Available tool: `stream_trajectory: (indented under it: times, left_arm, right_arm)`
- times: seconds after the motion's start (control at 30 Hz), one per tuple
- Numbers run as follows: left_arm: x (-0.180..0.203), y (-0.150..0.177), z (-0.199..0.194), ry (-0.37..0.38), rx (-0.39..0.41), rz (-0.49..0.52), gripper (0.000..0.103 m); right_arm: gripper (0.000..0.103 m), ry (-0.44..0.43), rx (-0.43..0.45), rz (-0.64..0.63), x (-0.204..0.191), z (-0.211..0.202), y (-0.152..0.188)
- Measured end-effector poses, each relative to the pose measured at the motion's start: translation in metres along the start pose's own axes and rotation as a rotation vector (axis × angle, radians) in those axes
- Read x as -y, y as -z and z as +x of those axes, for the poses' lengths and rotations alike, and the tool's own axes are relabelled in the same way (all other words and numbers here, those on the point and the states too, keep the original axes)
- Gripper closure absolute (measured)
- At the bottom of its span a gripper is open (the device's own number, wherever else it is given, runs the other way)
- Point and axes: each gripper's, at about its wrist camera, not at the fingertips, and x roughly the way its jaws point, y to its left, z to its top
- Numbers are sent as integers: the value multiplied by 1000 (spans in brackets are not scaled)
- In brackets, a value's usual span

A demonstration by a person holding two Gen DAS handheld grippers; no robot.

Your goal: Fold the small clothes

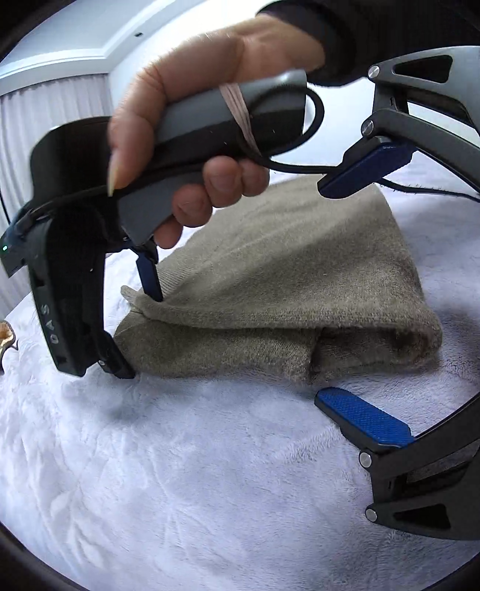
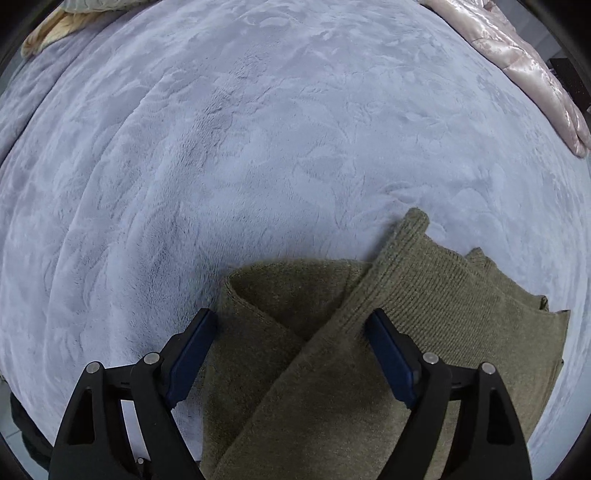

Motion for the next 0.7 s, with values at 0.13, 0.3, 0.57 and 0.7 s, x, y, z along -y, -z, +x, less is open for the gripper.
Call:
stream_trajectory:
  times: [0.13,0.3,0.57,0.7]
  left_arm:
    - [0,0,3,-9,1,4,1]
    - [22,2,18,-28,0,57,12]
    - [13,4,19,-59,-17,-9,67]
    - [12,1,25,-49,-23,-21,54]
  right_arm:
    - [14,19,-3,-7,-9,7,-3]
    - [22,23,8,-53,-12,9,0]
    - [82,-31,55,-76,12,-7,14]
    - [83,-77,101,-82,24,-18,28]
